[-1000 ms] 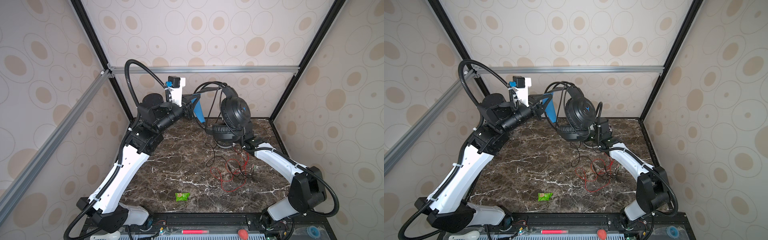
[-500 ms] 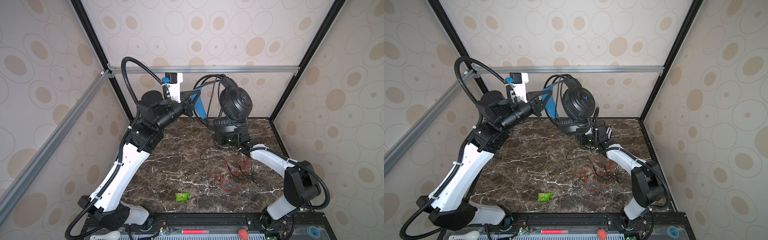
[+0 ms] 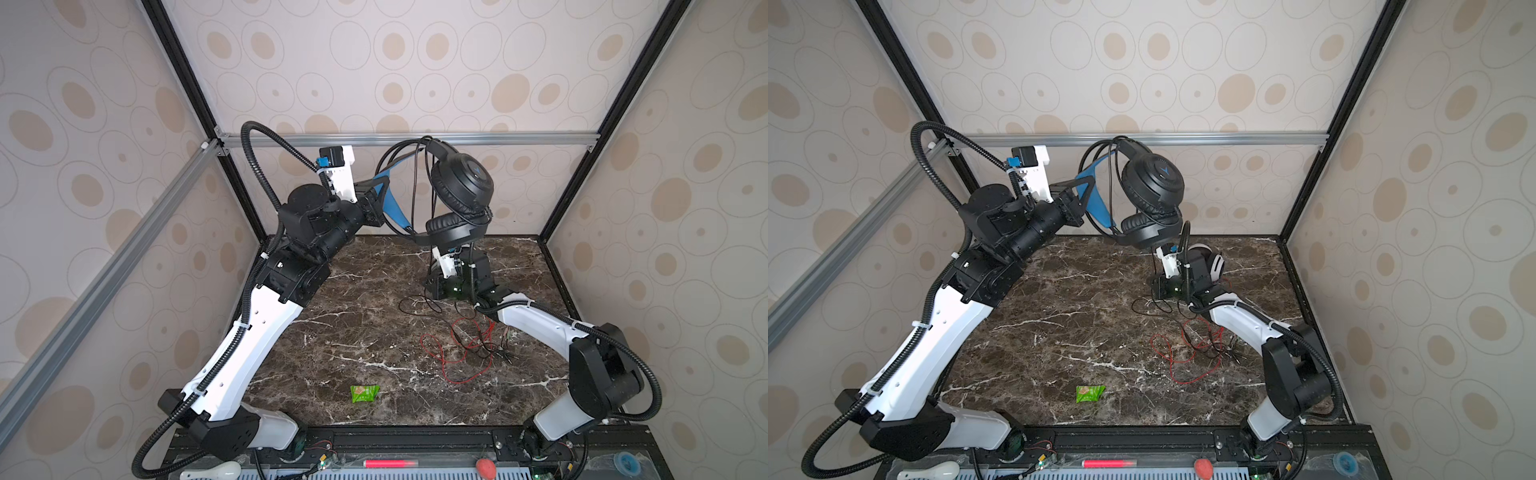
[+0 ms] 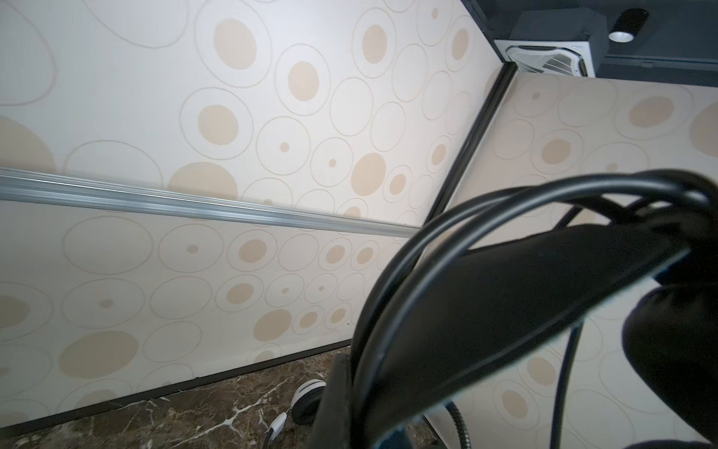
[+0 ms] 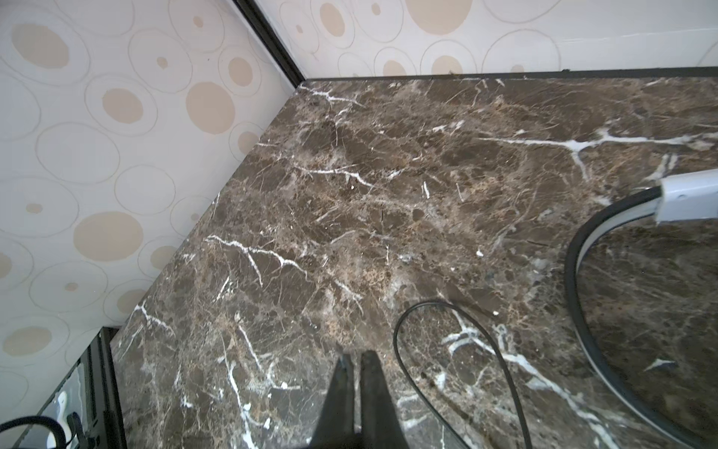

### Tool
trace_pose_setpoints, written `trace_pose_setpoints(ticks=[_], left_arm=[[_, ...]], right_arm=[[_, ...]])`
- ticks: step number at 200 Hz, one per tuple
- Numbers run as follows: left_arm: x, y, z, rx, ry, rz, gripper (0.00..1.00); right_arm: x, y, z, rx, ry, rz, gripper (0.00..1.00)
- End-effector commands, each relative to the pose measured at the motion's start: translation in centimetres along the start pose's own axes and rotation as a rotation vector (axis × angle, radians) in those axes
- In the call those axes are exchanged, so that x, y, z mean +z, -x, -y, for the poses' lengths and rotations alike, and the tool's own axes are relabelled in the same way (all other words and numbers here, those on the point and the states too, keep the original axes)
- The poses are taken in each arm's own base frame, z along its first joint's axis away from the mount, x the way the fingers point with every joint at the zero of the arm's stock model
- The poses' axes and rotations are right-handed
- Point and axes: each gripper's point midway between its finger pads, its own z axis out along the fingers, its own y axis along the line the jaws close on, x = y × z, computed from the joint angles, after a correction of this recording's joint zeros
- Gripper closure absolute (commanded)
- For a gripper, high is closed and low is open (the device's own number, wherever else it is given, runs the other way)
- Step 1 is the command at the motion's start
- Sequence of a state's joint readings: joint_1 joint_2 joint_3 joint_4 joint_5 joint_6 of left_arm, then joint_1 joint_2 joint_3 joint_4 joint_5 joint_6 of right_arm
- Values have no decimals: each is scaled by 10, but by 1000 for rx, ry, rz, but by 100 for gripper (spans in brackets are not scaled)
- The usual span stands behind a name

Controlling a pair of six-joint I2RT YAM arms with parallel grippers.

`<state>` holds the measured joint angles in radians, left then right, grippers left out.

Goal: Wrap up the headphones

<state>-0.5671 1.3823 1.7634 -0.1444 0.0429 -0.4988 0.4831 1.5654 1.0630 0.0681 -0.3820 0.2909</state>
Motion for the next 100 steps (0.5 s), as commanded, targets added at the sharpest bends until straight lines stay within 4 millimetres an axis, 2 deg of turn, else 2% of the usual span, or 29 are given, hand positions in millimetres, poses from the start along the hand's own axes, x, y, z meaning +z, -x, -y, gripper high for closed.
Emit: trace_pose_setpoints(ticks=[1, 40, 100], left_arm=[[-16, 63, -7, -103, 74, 255, 100], [-6, 57, -39, -102, 238, 286, 100], [23, 25, -73, -76, 388, 256, 100]], right_arm=[[-12, -20, 0, -33, -57, -52, 100], [-24, -36, -15, -100, -87, -91, 100], [-42, -54, -53, -264, -118, -163, 100]])
